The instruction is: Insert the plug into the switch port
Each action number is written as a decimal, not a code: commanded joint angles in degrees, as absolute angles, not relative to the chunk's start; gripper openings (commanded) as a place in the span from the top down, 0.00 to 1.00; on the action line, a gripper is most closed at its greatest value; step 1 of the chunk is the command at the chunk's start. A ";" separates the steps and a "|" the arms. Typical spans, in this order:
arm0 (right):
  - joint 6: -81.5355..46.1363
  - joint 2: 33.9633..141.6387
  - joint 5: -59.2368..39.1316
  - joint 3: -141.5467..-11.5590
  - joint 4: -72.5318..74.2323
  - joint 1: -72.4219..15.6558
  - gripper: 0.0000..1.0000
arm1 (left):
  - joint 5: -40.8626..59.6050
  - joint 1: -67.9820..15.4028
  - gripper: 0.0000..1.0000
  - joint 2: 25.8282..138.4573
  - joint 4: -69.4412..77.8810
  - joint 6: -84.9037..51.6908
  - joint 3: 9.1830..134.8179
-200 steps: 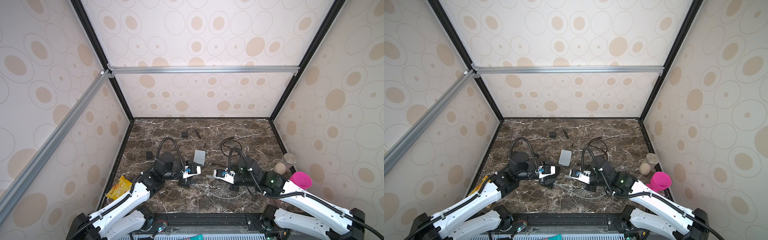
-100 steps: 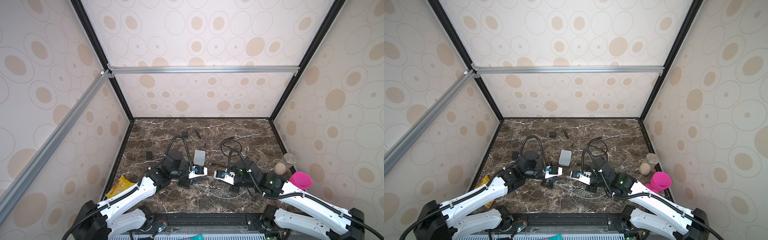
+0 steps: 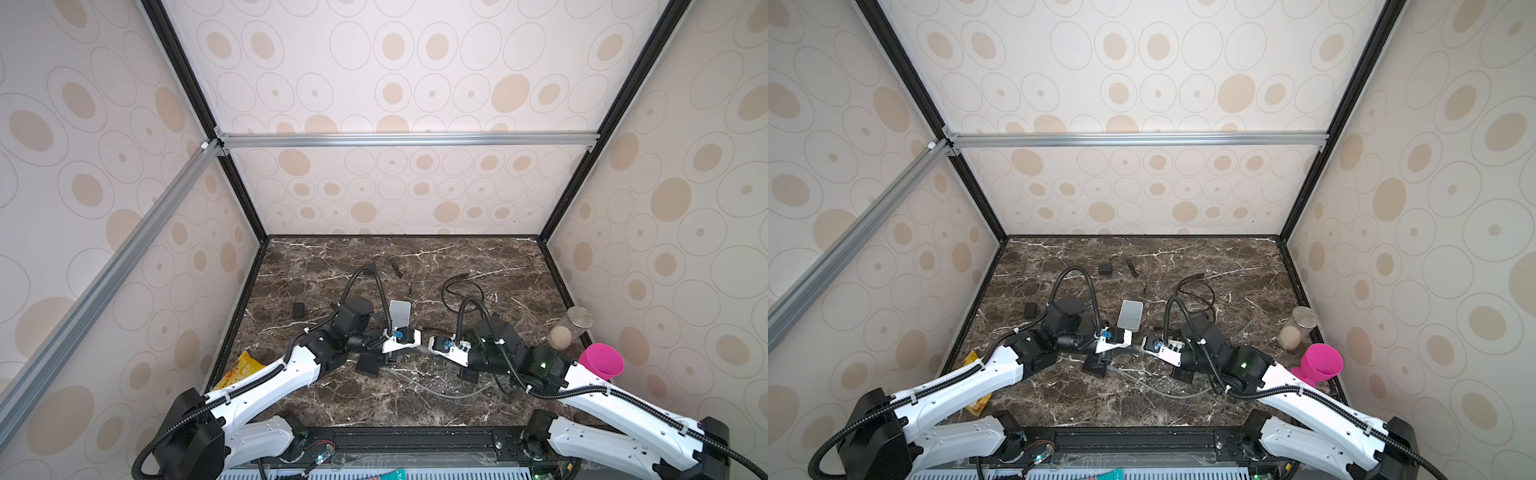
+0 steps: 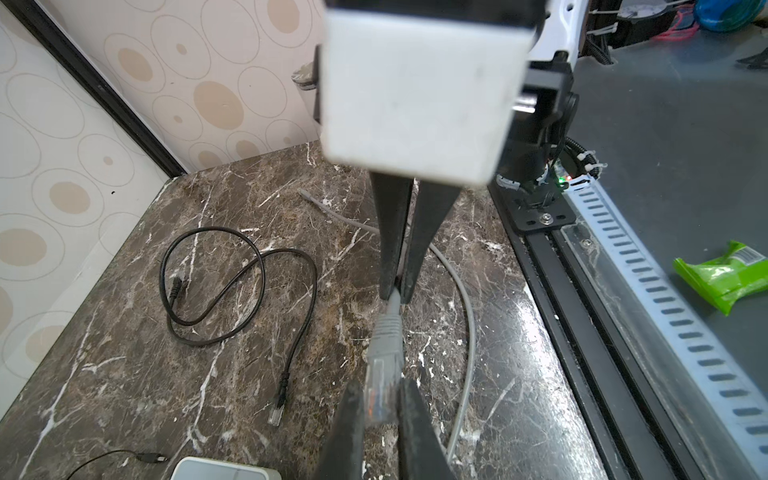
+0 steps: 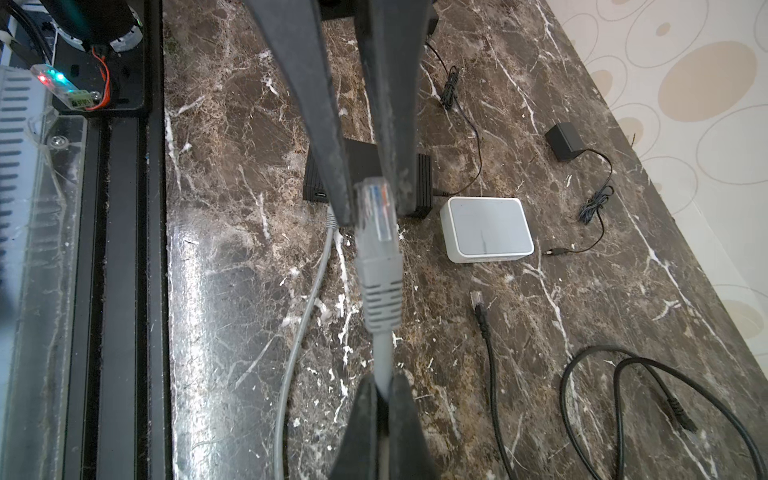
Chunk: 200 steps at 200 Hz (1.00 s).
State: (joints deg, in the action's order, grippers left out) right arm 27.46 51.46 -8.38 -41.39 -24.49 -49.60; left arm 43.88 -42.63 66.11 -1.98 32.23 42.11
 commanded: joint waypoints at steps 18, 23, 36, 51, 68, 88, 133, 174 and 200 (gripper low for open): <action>27.66 50.17 -9.23 -40.82 -24.50 -50.13 1.00 | 44.03 -43.12 0.92 66.42 -2.99 33.13 44.87; 27.68 50.13 -9.27 -40.87 -24.45 -50.12 1.00 | 43.97 -43.10 0.92 66.44 -3.07 33.22 45.00; 27.76 49.89 -10.24 -41.17 -25.01 -50.18 1.00 | 43.77 -43.07 0.92 66.45 -3.42 33.38 45.11; 27.69 49.63 -12.92 -41.87 -26.33 -50.18 0.82 | 43.38 -43.11 0.92 66.21 -4.10 33.76 45.18; 24.28 48.69 -15.76 -42.25 -25.53 -50.18 0.66 | 43.24 -43.07 0.92 65.62 -4.87 34.36 45.21; 21.03 48.96 -16.72 -43.49 -25.70 -49.91 0.63 | 43.48 -43.12 0.93 64.80 -5.18 34.55 44.92; 20.21 55.04 -22.73 -48.86 -30.43 -47.99 0.64 | 45.16 -43.09 0.93 63.22 -5.44 34.84 44.04; 20.76 56.51 -22.01 -49.55 -28.87 -47.96 0.66 | 46.60 -43.15 0.93 62.15 -5.11 35.18 43.47; 21.40 56.67 -20.80 -49.57 -28.50 -47.92 0.68 | 47.11 -43.11 0.93 61.66 -5.09 35.18 43.38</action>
State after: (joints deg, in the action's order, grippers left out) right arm 20.56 56.42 -20.88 -47.90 -28.18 -48.25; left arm 44.91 -42.81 63.16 -4.95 33.26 42.68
